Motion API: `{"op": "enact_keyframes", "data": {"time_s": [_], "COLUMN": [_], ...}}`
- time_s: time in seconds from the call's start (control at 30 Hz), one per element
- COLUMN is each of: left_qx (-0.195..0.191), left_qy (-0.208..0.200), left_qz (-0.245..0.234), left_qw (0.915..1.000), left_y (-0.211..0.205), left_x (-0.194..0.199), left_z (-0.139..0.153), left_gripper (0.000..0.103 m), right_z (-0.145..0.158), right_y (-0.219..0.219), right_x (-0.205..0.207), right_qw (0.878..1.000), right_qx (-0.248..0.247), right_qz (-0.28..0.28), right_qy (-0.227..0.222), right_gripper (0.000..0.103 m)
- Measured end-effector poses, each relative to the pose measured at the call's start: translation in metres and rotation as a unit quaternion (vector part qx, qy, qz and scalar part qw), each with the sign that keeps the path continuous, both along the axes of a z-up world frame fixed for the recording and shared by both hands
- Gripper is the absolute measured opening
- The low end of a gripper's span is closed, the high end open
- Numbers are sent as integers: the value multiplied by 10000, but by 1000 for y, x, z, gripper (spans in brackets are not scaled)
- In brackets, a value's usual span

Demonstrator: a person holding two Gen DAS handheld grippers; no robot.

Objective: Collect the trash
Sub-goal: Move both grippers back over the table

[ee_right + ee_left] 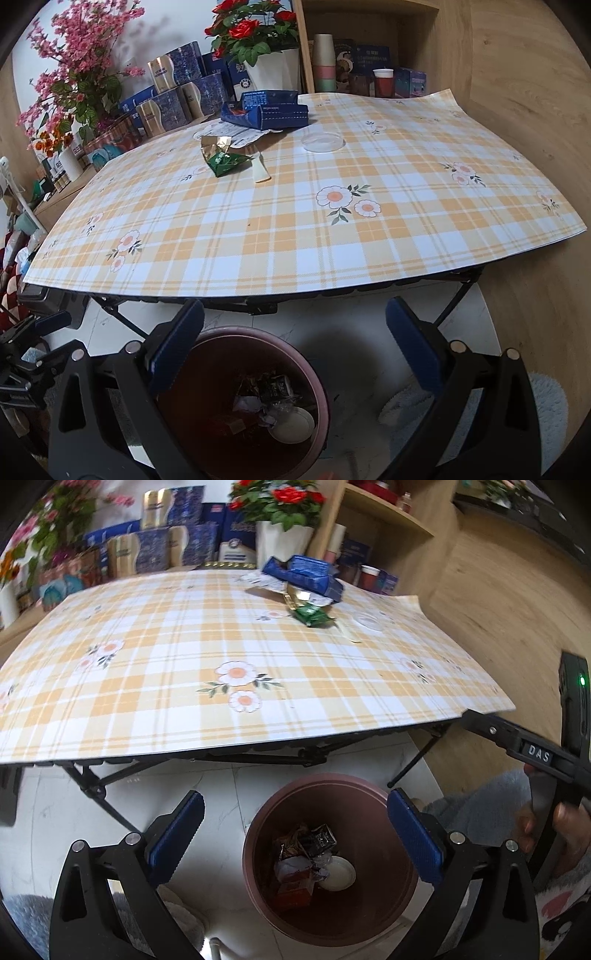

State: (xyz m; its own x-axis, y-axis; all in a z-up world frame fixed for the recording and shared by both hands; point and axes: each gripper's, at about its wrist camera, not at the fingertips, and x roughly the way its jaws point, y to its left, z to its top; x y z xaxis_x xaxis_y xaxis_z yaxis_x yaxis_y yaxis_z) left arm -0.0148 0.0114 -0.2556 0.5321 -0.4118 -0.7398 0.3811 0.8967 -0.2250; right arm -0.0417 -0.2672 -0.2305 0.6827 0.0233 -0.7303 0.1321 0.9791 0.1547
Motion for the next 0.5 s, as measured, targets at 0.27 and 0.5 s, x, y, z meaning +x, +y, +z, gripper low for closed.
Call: {"op": "enact_keyframes", "data": {"time_s": [0.27, 0.5], "left_qx": [-130, -167], "left_qy": [217, 117], "left_qz": [429, 235], "left_qw": [9988, 9995], "left_y": [16, 4], "left_x": [20, 49], "left_z": [1, 19], "left_gripper": [97, 97], "right_z": [0, 9], "right_y": [-16, -41], "right_x": [15, 45], "right_qw": [9998, 9993], "right_qx": [-87, -271], "right_qz": [-144, -230], "right_qy": [-45, -154], "right_gripper": [97, 97]}}
